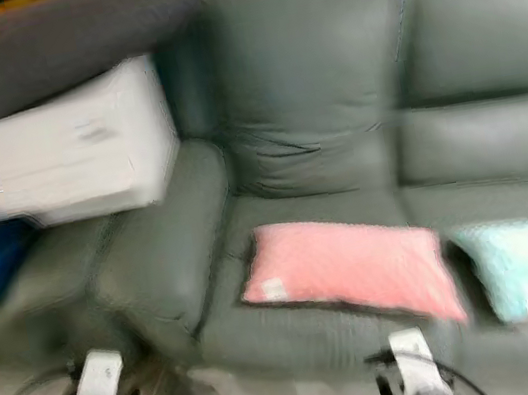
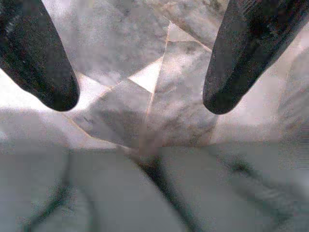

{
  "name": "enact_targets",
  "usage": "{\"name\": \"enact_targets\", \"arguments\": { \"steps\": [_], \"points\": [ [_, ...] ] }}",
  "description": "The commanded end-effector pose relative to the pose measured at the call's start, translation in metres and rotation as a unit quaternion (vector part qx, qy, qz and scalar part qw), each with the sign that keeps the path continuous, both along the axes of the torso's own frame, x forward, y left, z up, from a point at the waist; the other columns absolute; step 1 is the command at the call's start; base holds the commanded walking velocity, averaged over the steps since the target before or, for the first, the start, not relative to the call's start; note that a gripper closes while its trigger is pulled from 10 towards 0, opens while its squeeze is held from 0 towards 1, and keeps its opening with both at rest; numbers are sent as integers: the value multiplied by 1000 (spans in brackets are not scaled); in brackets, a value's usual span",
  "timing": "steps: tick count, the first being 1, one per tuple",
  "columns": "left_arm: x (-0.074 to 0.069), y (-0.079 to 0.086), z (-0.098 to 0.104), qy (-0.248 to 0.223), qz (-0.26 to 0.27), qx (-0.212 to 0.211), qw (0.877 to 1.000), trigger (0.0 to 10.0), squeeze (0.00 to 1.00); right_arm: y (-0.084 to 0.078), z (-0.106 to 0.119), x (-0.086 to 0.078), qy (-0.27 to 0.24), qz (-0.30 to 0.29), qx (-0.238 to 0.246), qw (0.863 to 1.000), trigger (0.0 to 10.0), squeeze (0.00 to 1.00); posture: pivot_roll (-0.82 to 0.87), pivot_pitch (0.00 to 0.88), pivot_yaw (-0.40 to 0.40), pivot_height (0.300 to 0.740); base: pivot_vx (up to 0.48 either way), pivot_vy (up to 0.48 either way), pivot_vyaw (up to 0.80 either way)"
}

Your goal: Move the pillow to the sofa

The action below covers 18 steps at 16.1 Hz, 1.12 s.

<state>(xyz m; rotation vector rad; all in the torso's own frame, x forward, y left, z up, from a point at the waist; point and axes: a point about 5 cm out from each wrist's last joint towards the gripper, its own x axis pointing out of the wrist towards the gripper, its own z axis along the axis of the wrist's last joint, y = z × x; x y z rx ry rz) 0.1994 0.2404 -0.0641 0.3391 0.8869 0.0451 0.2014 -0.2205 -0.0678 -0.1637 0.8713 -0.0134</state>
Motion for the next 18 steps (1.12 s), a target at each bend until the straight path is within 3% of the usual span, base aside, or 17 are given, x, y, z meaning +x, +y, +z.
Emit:
{"name": "enact_targets", "arguments": {
  "steps": [1,3,5,7,9,12,18],
  "points": [
    [8,5,6,-6,-17,11,1000,10000,0,4,0,1,-2,6,0,1000,10000,0,-143,0,80,740,0,0,0],
    [17,10,13,-21,-21,26,999,10000,0,9,-3,-3,4,14,-1,1000,10000,0,-141,0,94,740,480,0,0],
    [22,11,17,-34,-15,14,999,10000,0,13,-4,-4,5,12,3,1000,10000,0,-135,0,101,740,137,0,0],
    [21,11,16,-25,-23,13,999,10000,0,15,-5,-4,8,19,0,1000,10000,0,-136,0,101,740,0,0,0],
    [14,11,12,-7,-40,29,999,10000,0,16,-6,-5,15,41,-10,999,10000,0,-137,0,97,740,0,0,0],
    [-1,8,2,15,-37,17,999,10000,0,14,-9,-11,30,53,-18,998,10000,0,-136,0,87,740,0,0,0],
    [-14,1,-8,63,-42,16,997,10000,0,16,-8,-8,32,66,-20,997,10000,0,-134,0,70,740,0,0,0]
  ]
}}
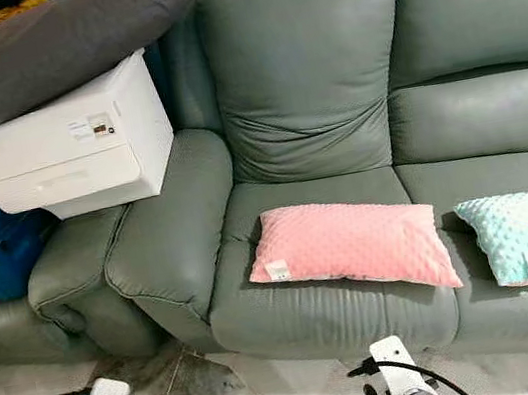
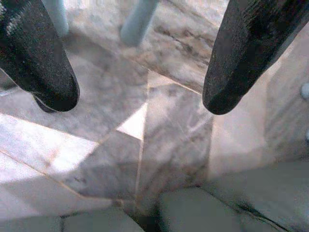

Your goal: Move the pillow to the sofa

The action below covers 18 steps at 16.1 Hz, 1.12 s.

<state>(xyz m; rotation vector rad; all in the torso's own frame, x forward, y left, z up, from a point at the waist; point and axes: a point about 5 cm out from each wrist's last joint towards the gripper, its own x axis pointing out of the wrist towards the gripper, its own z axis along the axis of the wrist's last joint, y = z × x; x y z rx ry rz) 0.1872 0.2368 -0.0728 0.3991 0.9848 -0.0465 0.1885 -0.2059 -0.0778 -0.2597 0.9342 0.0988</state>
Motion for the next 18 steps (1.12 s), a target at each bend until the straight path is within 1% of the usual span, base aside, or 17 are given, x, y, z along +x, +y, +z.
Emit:
{"name": "enact_targets", "arguments": {
  "steps": [1,4,8,13,18],
  "points": [
    [-2,4,0,6,2,6,1000,10000,0,1,3,6,-6,2,0,1000,10000,0,-135,0,66,740,0,0,0],
    [-2,2,-1,10,3,2,1000,10000,0,1,2,6,0,14,-6,1000,10000,0,-139,0,60,740,0,0,0],
    [-3,0,-1,12,4,-7,1000,10000,0,-5,1,2,10,16,-14,1000,10000,0,-147,0,60,740,0,0,0],
    [1,-2,0,7,-3,-12,1000,10000,0,-6,1,2,12,18,-16,1000,10000,0,-151,0,61,740,0,-336,0],
    [0,-3,-1,9,-3,-14,1000,10000,0,-4,2,2,13,24,-15,1000,10000,0,-149,0,60,740,0,-367,0]
  ]
}}
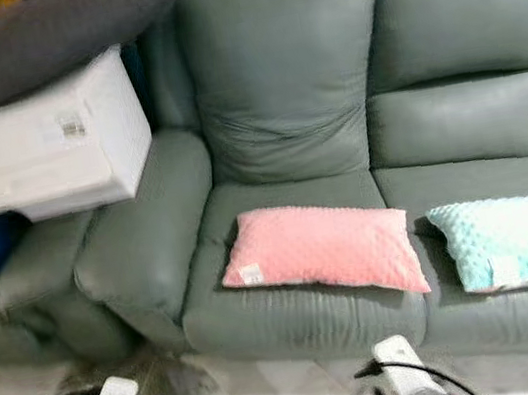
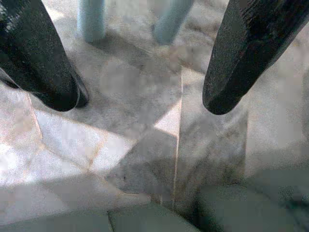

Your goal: Move the pillow to the sofa

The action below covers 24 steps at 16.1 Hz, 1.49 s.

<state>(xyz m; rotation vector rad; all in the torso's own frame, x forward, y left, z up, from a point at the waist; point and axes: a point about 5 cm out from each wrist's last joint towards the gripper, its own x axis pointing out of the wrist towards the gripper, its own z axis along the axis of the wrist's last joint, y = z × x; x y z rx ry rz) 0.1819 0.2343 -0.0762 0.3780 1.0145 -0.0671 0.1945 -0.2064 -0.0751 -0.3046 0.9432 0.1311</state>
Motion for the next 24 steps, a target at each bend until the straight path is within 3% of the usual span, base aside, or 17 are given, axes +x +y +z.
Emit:
{"name": "enact_targets", "arguments": {
  "steps": [1,14,24],
  "points": [
    [5,0,2,-7,-2,-2,1000,10000,0,-4,-1,-4,7,2,-3,1000,10000,0,-148,0,59,740,0,-375,0],
    [1,-4,-1,-1,-3,-7,1000,10000,0,-4,-4,-9,20,12,-6,1000,10000,0,-151,0,50,740,0,-442,0],
    [-5,-1,-3,8,31,-18,999,10000,0,-2,-6,-13,33,20,-9,999,10000,0,-150,0,53,740,0,0,0]
  ]
}}
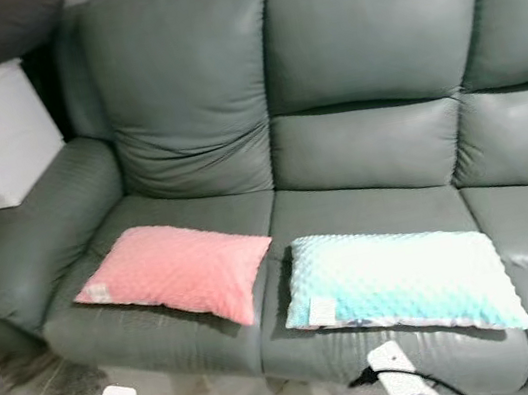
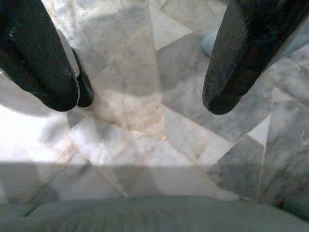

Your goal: Move the pillow to the sofa

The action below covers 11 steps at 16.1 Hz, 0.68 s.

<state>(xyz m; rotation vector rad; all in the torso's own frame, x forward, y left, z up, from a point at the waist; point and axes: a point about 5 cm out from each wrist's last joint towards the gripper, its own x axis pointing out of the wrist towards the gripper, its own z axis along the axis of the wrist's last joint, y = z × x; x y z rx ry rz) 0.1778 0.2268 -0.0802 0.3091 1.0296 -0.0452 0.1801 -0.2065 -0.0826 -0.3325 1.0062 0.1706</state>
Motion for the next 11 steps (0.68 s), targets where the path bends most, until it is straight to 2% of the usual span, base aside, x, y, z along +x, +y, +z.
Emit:
{"name": "enact_targets", "arguments": {
  "steps": [1,2,11],
  "points": [
    [-1,7,1,4,3,6,1000,10000,0,-2,1,1,0,1,-3,1000,10000,0,-150,0,54,740,0,0,0],
    [-1,8,1,5,1,8,1000,10000,0,-2,1,1,0,0,-3,1000,10000,0,-149,0,54,740,0,0,0],
    [1,8,2,7,-7,10,1000,10000,0,-1,0,0,4,3,-4,1000,10000,0,-147,0,60,740,0,480,0]
  ]
}}
